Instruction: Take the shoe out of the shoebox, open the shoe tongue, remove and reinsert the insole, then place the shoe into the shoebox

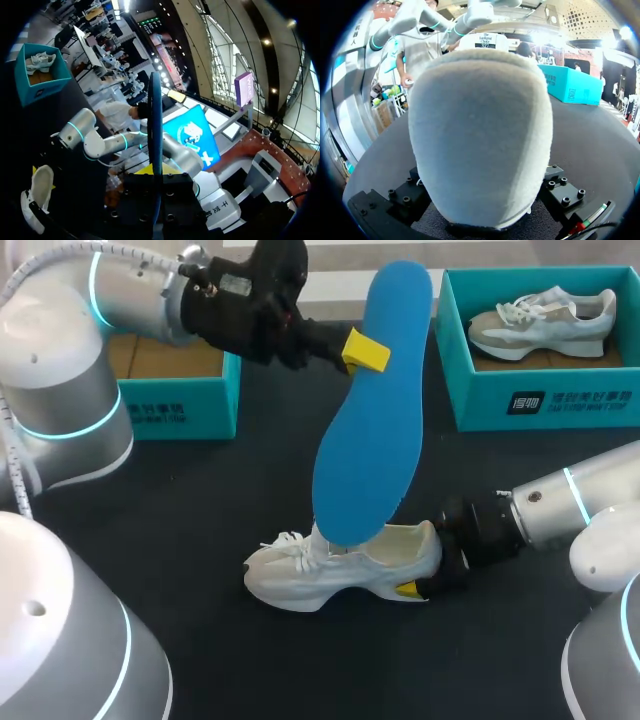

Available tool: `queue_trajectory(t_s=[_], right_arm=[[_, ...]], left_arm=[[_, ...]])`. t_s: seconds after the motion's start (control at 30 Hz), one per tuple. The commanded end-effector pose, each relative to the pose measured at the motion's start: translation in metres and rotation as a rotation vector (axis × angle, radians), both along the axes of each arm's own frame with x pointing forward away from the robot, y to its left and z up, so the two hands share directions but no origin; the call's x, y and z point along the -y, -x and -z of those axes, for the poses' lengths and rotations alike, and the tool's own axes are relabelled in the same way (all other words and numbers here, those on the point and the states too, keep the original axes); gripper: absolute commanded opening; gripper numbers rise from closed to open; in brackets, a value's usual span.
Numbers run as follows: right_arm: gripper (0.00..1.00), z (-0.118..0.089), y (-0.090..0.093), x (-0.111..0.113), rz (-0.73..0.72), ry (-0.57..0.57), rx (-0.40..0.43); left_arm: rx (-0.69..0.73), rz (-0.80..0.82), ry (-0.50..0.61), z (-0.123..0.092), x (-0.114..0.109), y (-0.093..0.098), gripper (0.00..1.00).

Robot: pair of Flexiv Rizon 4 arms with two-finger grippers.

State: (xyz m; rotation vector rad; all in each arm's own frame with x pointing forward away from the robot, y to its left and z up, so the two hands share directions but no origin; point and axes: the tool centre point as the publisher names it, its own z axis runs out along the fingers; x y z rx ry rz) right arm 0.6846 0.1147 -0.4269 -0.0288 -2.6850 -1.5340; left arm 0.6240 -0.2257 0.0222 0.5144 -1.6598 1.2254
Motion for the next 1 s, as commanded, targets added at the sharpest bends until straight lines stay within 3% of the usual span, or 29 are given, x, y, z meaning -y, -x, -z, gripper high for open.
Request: queue_trajectory(t_s=[0.03,0.3,0.47,0.63,0.8,1.0], right_arm=[[0.00,0.009,0.002,0.002,0.000,0.003,-0.001],[0.00,0.009,0.002,0.002,0.000,0.003,-0.001],[0.00,0.009,0.002,0.002,0.000,0.003,-0.001],[0.00,0.009,0.002,0.002,0.000,0.003,-0.001],[0.00,0.009,0.002,0.002,0.000,0.003,-0.001],[0.00,0.009,0.002,0.002,0.000,0.003,-0.001]], left_arm=[[-0.001,-0.001,0.001,0.001,-0.001,0.001,0.00],[-0.001,-0.001,0.001,0.001,-0.001,0.001,0.00],[-0.023,-0.048,-0.007,-0.010,-0.005,0.017,0.00],[0.067,-0.113,0.037,-0.012,-0.010,0.029,0.00],[0.110,-0.124,0.127,-0.006,-0.020,0.027,0.00],[0.164,-0.161,0.108,-0.005,-0.023,0.027,0.00]])
